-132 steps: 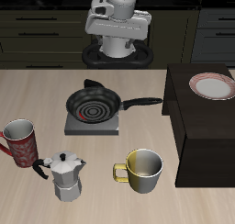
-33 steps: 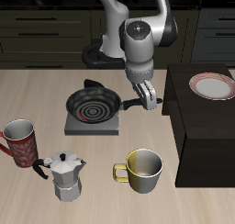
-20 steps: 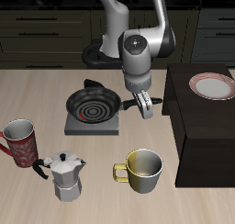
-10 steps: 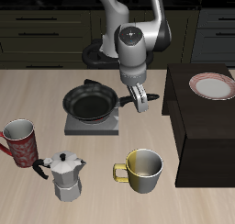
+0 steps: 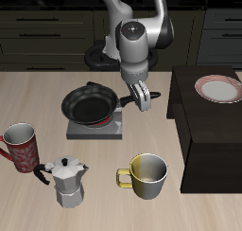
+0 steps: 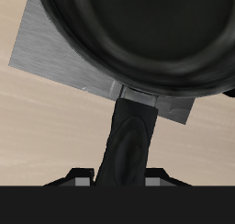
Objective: Place the frying pan on the top layer of the shelf and turn off the stove
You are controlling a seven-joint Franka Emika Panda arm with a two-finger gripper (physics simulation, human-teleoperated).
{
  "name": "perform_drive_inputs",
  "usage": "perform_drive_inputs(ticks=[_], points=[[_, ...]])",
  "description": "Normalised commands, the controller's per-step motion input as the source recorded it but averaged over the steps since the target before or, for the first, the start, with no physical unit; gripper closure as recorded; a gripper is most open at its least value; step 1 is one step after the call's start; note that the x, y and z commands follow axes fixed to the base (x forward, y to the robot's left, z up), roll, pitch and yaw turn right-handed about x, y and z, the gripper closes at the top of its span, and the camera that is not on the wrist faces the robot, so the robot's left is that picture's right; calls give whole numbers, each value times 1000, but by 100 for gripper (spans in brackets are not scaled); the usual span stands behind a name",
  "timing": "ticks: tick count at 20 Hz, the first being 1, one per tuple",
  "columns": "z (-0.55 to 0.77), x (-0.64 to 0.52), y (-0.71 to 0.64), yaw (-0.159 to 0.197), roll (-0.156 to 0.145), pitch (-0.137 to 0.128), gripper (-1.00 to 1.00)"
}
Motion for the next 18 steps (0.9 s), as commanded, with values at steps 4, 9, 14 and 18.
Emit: perform_drive_inputs(ticks=[4, 9, 14, 18], points=[[7, 77, -107, 140, 5, 43, 100], [28, 111, -204, 183, -7, 51, 100], [251, 24, -327, 120, -40, -5, 100], [278, -22, -231, 62, -26, -19, 100]])
